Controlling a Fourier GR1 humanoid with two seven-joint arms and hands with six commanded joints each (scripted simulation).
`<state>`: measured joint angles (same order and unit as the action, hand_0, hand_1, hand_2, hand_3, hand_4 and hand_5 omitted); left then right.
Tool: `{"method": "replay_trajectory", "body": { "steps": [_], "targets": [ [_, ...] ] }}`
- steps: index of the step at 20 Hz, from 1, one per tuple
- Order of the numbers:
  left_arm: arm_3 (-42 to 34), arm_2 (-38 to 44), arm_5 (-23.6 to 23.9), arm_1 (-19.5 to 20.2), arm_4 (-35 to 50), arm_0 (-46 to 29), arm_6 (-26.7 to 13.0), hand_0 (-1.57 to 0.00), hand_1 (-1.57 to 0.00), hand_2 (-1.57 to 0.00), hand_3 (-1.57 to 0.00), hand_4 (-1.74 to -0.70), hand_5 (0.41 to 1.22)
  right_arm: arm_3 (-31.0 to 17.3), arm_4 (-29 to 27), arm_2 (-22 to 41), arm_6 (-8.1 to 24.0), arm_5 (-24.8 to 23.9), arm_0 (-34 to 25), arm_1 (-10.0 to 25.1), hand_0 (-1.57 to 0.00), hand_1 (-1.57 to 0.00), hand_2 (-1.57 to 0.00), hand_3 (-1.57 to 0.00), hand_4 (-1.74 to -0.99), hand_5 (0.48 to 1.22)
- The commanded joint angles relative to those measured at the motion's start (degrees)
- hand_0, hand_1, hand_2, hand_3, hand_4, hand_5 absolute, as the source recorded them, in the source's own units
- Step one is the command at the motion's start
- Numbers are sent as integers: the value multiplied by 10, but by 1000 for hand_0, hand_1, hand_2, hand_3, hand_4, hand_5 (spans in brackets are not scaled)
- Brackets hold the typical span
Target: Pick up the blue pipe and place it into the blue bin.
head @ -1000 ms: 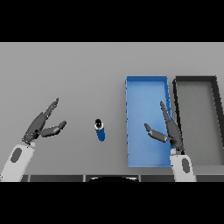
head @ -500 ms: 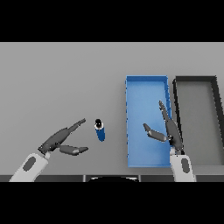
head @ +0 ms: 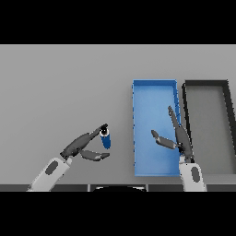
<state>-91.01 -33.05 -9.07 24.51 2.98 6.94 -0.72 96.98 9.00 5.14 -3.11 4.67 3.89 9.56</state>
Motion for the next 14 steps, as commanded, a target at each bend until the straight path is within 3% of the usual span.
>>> {"method": "replay_trajectory", "body": {
  "steps": [1,3,5,10,12,14],
  "targets": [
    [9,1,1,-10,3,6,1,1,1,1,1,-1126,487,-7,4,3,-7,-1,4,-3,1,1,1,1,-1205,554],
    [29,2,2,-26,6,8,16,1,1,1,1,-1130,493,2,-3,-2,-18,2,8,2,1,1,1,1,-1203,551],
    [58,3,3,-46,6,17,18,1,1,1,1,-1138,497,-2,-6,-3,0,2,1,-2,1,1,1,1,-1202,549],
    [119,-2,17,-91,-13,35,69,1,1,-51,-16,-1117,543,-2,-1,-4,-2,0,9,3,1,1,1,1,-1192,549],
    [132,8,9,-111,11,47,64,1,-44,-166,-108,-1176,601,-4,2,-4,-8,0,10,5,1,1,1,1,-1186,554],
    [131,10,1,-124,30,42,64,-39,-248,-417,-345,-1268,675,-3,-5,-6,-10,4,5,5,1,1,1,1,-1196,560]
  ]
}}
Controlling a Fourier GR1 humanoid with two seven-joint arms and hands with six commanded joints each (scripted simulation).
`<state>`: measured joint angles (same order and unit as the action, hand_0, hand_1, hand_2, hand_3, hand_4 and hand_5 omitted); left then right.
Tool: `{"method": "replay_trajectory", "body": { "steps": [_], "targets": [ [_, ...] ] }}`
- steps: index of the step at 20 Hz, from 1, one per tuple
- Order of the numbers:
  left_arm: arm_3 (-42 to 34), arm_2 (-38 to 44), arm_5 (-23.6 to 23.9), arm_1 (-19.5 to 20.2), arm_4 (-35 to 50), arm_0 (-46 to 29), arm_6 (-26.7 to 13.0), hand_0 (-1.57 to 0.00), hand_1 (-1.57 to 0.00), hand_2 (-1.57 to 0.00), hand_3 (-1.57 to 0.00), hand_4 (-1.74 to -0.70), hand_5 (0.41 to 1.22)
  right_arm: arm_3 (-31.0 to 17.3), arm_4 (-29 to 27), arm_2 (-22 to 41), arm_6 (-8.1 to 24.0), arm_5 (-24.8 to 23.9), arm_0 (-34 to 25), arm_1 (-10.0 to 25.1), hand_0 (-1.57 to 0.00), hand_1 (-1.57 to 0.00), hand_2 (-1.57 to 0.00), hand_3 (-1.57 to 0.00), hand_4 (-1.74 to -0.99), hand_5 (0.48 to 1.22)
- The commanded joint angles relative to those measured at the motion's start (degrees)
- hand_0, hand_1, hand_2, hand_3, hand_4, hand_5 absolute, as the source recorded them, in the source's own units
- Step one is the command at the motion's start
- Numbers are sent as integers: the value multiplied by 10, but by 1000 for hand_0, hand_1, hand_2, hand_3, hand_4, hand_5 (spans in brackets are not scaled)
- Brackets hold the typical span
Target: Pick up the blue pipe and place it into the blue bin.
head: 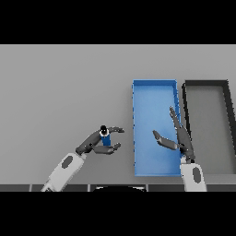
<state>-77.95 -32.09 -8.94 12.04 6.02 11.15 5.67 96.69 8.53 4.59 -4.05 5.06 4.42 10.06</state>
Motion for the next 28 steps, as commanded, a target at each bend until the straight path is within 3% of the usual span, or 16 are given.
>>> {"method": "replay_trajectory", "body": {
  "steps": [1,3,5,7,9,12,16,19,28],
  "targets": [
    [3,3,-3,-6,10,2,-3,-179,-411,-578,-590,-1301,784,2,1,1,-2,-1,6,-1,1,1,1,1,-1192,560],
    [1,3,6,-19,8,0,7,-648,-828,-936,-914,-1450,941,6,6,8,0,-2,10,-7,1,1,1,1,-1189,562],
    [-8,-5,6,-23,0,-7,8,-981,-1095,-1164,-1112,-1551,1042,7,6,4,4,-3,6,-2,1,1,1,1,-1182,562],
    [-21,-12,8,-20,0,-13,4,-1193,-1266,-1311,-1258,-1617,1106,1,8,4,4,-3,8,-2,1,1,1,1,-1178,561],
    [-18,-24,23,-28,-16,-14,13,-1329,-1376,-1404,-1370,-1561,1148,2,8,4,14,-6,-2,-5,1,1,1,1,-1176,559],
    [-15,-26,28,-28,-28,-12,34,-1447,-1471,-1486,-1468,-1512,1183,5,4,2,5,-2,-3,1,1,1,1,1,-1171,558],
    [-66,-21,30,-41,-22,-16,61,-1520,-1530,-1536,-1529,-1485,1206,-7,10,2,18,-5,-7,0,1,1,1,1,-1154,550],
    [-77,-13,30,-54,-22,3,46,-1545,-1550,-1553,-1549,-1478,1213,-5,20,4,2,-9,0,2,1,1,1,1,-1138,552],
    [-124,-14,2,-66,-32,27,-12,-1568,-1568,-1569,-1568,-1473,1220,0,23,2,3,-12,1,5,1,1,1,1,-1124,578]
  ]
}}
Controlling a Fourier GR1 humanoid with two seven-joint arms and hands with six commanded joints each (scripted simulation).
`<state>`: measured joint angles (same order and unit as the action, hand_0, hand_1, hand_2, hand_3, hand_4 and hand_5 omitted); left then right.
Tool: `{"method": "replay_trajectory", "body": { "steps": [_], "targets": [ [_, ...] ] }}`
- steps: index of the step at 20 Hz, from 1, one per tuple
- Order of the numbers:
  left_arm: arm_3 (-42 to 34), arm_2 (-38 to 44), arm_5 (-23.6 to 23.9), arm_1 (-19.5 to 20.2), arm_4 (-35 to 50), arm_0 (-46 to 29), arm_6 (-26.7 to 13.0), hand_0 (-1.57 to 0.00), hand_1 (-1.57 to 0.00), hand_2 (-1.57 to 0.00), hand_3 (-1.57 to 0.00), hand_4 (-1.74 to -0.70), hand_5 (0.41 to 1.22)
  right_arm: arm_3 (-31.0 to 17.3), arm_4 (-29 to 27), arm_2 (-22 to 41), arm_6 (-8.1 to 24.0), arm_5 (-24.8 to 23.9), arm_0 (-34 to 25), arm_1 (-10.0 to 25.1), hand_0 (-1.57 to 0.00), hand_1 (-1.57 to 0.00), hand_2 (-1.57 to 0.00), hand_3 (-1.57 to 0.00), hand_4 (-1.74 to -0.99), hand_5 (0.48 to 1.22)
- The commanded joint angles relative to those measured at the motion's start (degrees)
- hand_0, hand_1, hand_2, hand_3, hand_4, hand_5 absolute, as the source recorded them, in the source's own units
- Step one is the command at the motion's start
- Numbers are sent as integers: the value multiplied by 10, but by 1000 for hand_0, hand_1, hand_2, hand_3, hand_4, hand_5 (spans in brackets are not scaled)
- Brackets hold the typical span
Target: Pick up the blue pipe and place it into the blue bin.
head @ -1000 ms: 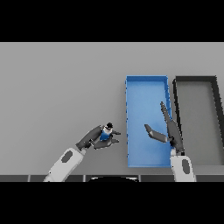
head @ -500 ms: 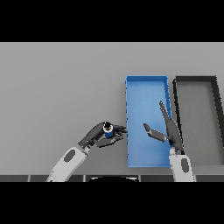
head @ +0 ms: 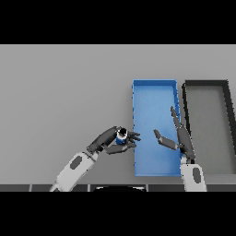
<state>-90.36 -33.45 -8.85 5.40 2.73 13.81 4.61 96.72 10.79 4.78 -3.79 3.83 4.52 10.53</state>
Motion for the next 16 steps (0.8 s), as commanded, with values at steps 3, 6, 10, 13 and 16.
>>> {"method": "replay_trajectory", "body": {
  "steps": [3,6,10,13,16],
  "targets": [
    [7,5,-6,-4,-7,0,-7,-1569,-1570,-1570,-1570,-1473,1220,-2,4,0,-8,-4,7,-2,1,1,1,1,-1121,578],
    [-4,13,-14,-6,-3,-3,-9,-1570,-1570,-1570,-1570,-1474,1220,1,2,-2,-9,-6,11,-3,1,1,1,1,-1157,578],
    [2,16,-22,-8,-18,-10,0,-1571,-1571,-1571,-1571,-1475,1221,2,-26,-9,-45,9,14,-4,1,-19,-18,1,-1178,569],
    [-6,15,-26,-14,-26,-17,2,-1571,-1571,-1571,-1571,-1475,1221,49,-107,-19,-79,66,2,11,1,-14,-25,1,-1175,592],
    [2,27,-30,-14,-33,-9,-9,-1571,-1571,-1571,-1571,-1474,1221,101,-144,-10,-45,115,-15,55,1,-6,-12,1,-1165,589]
  ]
}}
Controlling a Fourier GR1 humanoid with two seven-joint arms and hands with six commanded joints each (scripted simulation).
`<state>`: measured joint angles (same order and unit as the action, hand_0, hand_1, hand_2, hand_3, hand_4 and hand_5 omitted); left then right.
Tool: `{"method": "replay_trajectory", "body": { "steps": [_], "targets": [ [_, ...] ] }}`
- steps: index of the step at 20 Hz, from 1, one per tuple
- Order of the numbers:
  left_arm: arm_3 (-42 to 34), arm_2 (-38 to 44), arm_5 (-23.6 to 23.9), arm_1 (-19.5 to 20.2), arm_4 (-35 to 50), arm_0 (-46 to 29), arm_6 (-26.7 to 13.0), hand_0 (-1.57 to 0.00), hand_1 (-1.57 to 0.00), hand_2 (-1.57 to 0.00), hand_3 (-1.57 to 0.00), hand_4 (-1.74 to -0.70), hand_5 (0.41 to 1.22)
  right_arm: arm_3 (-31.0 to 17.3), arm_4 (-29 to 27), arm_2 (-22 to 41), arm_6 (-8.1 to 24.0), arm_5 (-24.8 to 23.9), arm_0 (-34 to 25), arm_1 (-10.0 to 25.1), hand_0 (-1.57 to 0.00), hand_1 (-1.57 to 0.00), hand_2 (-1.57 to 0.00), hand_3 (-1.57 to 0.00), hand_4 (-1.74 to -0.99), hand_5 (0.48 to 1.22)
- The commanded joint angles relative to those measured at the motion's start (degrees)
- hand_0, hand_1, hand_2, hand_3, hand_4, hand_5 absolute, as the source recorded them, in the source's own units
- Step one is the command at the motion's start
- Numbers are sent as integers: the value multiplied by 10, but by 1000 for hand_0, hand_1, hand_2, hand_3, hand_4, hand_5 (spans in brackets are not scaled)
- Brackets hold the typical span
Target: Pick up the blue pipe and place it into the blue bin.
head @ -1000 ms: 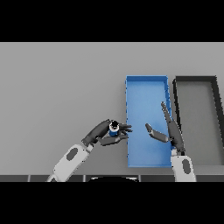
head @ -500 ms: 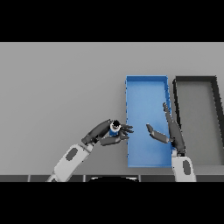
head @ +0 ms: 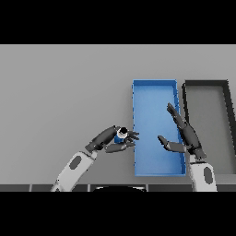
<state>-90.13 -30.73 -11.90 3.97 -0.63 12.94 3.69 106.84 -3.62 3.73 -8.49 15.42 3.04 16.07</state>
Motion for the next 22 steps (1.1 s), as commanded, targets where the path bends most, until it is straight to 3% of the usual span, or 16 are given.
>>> {"method": "replay_trajectory", "body": {
  "steps": [1,4,5,10,15,22],
  "targets": [
    [-1,2,-2,-1,1,-1,1,-1571,-1571,-1571,-1571,-1474,1221,15,-23,0,30,19,-13,18,1,-5,-10,1,-1171,579],
    [-12,-3,-9,-6,-7,-11,-4,-1571,-1571,-1571,-1571,-1473,1221,74,-44,21,83,50,-36,58,1,-2,-4,1,-1194,543],
    [-16,-4,-10,-6,-11,-16,-4,-1571,-1571,-1571,-1571,-1473,1221,92,-43,38,87,63,-38,64,1,-1,-3,1,-1205,539],
    [-15,10,-22,-10,-18,-12,-3,-1571,-1571,-1571,-1571,-1474,1221,116,-56,85,143,95,-93,75,1,0,0,1,-1249,524],
    [-19,15,-29,-22,-28,-13,-18,-1571,-1571,-1571,-1571,-1476,1221,94,-88,128,210,116,-159,54,1,1,1,1,-1220,525],
    [-9,29,-69,-34,-14,-15,-9,-1571,-1571,-1571,-1571,-1468,1221,34,-87,172,249,140,-239,8,1,1,1,1,-1200,514]
  ]
}}
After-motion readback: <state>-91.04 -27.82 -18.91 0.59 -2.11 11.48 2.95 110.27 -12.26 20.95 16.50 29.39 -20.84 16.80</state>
